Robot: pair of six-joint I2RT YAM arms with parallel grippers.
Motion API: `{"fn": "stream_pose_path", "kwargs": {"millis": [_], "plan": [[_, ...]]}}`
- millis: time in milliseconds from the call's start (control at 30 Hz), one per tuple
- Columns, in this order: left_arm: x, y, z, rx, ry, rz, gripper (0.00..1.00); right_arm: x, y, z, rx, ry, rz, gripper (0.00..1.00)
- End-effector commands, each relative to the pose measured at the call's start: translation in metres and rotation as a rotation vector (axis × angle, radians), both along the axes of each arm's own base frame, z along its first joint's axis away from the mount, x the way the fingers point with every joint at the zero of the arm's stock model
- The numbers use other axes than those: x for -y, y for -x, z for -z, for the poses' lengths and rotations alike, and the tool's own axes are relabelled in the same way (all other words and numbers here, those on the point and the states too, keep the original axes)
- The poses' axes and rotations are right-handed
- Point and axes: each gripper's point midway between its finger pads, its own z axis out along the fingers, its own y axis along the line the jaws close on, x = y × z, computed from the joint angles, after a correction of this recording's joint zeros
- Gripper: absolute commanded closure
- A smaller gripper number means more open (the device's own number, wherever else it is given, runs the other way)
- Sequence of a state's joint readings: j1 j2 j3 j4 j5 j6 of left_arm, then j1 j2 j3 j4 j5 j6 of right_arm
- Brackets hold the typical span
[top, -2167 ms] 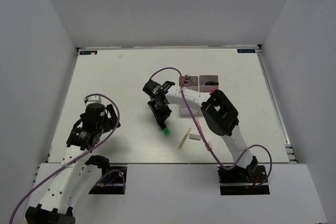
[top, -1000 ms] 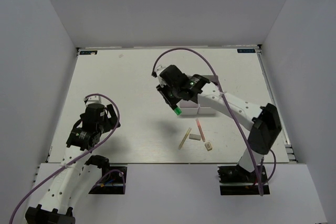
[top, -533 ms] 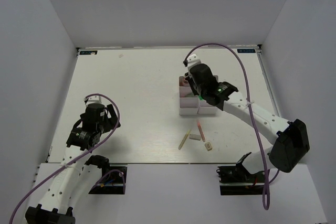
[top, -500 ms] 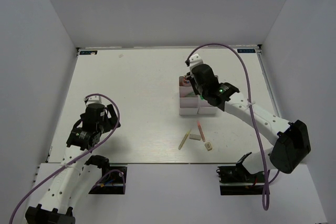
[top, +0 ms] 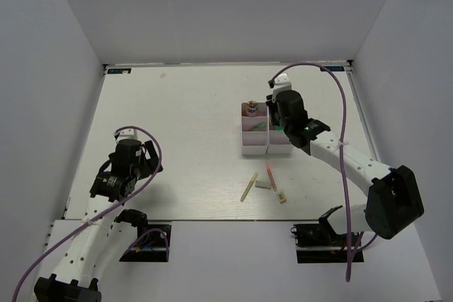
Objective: Sort the stationery into containers
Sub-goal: Place the pen in the storage box.
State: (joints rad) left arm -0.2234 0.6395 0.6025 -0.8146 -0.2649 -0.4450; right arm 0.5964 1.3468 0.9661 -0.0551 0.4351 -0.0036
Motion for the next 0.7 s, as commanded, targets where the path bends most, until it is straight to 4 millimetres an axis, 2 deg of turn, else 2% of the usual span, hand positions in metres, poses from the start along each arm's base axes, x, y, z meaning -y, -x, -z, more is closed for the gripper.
{"fn": "stream_pose_path", "kwargs": {"millis": [0, 167, 567, 600, 667], "plan": [[0.002, -0.003, 0.000, 0.012, 0.009, 0.008, 0.02, -0.019, -0.012, -0.033, 0.105, -0.127, -0.067, 1.00], [0.002, -0.003, 0.001, 0.006, 0.008, 0.010, 0.02, -0.025, -0.016, -0.032, 0.127, -0.095, -0.145, 1.00], [0.003, -0.003, 0.004, -0.013, 0.011, 0.014, 0.02, -0.018, -0.020, -0.022, 0.259, -0.020, -0.187, 1.00], [0.003, -0.003, 0.004, -0.013, 0.010, 0.017, 0.02, -0.018, -0.021, -0.027, 0.291, -0.033, -0.188, 1.00], [0.003, -0.004, 0.003, -0.010, 0.009, 0.014, 0.02, -0.017, -0.021, -0.025, 0.306, -0.024, -0.190, 1.00]]}}
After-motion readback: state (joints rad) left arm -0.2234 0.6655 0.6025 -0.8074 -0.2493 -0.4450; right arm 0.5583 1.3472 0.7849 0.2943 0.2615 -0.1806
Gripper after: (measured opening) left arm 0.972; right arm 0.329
